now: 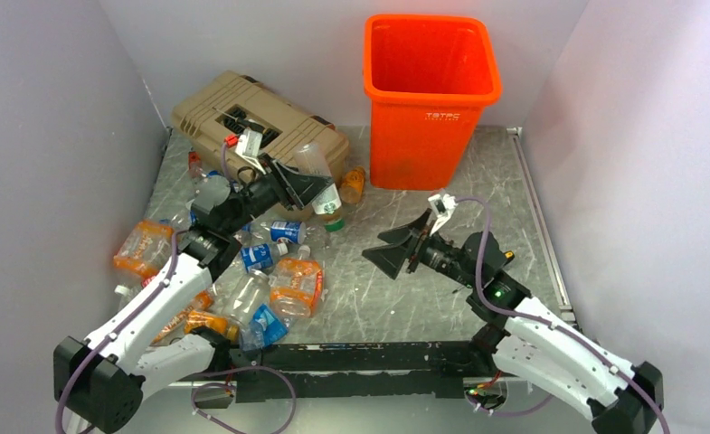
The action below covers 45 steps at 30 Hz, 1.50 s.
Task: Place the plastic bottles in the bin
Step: Pick up the plastic bottle at the center of the board, then place the plastic bottle in the trash bin.
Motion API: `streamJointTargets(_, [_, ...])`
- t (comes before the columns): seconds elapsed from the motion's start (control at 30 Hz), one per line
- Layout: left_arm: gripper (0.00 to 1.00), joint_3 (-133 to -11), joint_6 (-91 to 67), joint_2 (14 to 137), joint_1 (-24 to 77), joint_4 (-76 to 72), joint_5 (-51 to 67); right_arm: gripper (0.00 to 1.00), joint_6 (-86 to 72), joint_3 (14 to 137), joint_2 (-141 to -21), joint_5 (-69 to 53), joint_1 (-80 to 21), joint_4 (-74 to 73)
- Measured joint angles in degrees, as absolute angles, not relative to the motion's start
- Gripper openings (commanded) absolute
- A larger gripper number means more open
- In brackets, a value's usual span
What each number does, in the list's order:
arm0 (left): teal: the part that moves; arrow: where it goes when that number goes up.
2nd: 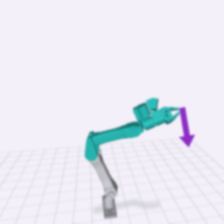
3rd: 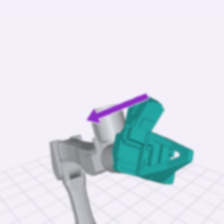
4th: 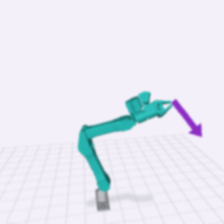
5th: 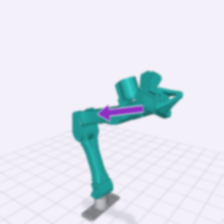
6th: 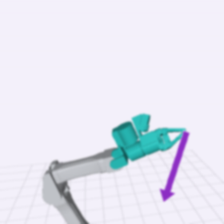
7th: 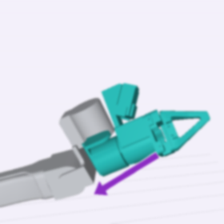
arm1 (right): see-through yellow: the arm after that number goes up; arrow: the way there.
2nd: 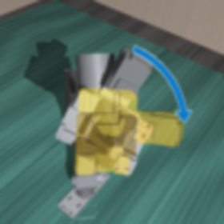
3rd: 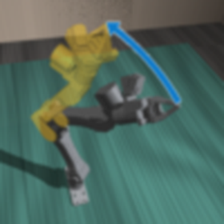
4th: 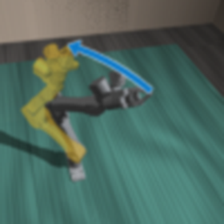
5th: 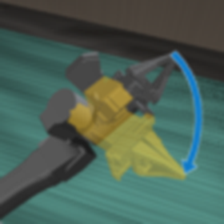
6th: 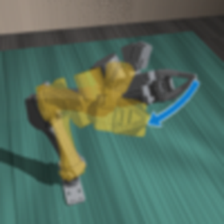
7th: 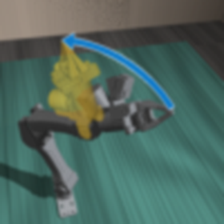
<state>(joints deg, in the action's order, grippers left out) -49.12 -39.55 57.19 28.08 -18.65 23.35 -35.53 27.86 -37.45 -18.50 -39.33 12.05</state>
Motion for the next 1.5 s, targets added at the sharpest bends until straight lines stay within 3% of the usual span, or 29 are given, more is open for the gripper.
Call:
streamJointTargets(0.3, [0.29, -47.6, -55.4, 58.4, 27.6, -33.5, 29.2, 0.90, -34.3, 34.8, -49.3, -16.8, -45.4, 23.8])
streamJointTargets(0.57, [0.28, -47.6, -57.6, 57.5, 26.9, -35.4, 30.9, 0.83, -35.2, 40.0, -57.6, -20.0, -46.7, 27.9])
streamJointTargets(0.83, [0.28, -47.6, -57.5, 55.8, 27.3, -34.4, 33.4, 0.86, -36.8, 45.3, -61.8, -24.4, -47.6, 29.3])
streamJointTargets(1.03, [0.27, -47.6, -57.0, 55.4, 27.3, -33.3, 34.3, 0.69, -40.3, 45.8, -63.5, -27.4, -47.9, 32.5])
streamJointTargets(1.17, [0.27, -47.5, -56.6, 54.7, 27.3, -32.8, 34.3, 0.71, -41.6, 46.8, -65.0, -29.2, -48.1, 32.4])
streamJointTargets(1.23, [0.27, -47.5, -56.4, 54.2, 27.3, -32.5, 34.3, 0.62, -41.9, 47.5, -65.9, -30.6, -48.3, 32.4])
streamJointTargets(1.33, [0.28, -47.5, -56.0, 53.5, 27.3, -32.0, 34.3, 0.17, -42.1, 48.1, -66.5, -31.3, -48.6, 31.8])
streamJointTargets(1.37, [0.33, -47.4, -55.5, 53.3, 27.2, -31.9, 34.0, 0.01, -42.5, 48.4, -66.6, -32.0, -48.8, 31.4])
streamJointTargets(1.43, [0.63, -47.2, -55.8, 53.0, 27.0, -31.9, 33.9, 0.00, -42.6, 48.6, -66.7, -32.1, -48.9, 30.9])
streamJointTargets(1.47, [0.88, -47.2, -55.7, 52.9, 27.0, -31.6, 33.8, 0.00, -42.5, 48.6, -66.8, -32.2, -48.9, 30.9])
streamJointTargets(1.5, [0.98, -47.2, -55.4, 52.9, 27.0, -31.4, 33.7, 0.00, -42.5, 48.7, -66.7, -32.2, -48.9, 30.5])
